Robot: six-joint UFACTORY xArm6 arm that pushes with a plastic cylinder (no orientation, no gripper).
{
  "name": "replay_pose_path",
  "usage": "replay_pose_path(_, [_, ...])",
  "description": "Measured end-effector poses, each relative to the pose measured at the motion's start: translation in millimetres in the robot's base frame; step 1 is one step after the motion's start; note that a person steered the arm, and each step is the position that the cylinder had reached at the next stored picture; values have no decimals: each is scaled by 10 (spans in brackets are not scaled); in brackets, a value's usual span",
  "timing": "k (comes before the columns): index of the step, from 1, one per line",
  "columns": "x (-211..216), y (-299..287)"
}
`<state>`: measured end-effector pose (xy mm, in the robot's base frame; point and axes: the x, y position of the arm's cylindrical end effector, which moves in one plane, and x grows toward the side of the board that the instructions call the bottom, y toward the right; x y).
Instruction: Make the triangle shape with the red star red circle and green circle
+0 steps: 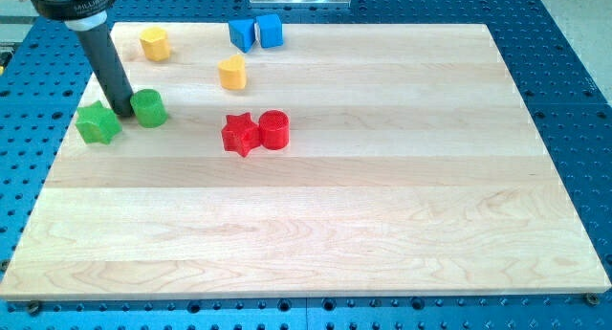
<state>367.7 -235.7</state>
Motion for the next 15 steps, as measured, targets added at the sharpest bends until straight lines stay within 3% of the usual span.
replay_pose_path(2, [461,1508])
replay_pose_path(3, [448,1425])
replay_pose_path(4, [679,1817])
replay_pose_path(5, [1249,2131])
replay_pose_path(6, [1209,2208])
replay_pose_path(8, [1620,2208])
replay_pose_path(10, [690,2969])
replay_pose_path(11, [515,2413])
replay_pose_path(13, [212,1959])
replay_pose_path(15, [1110,1323])
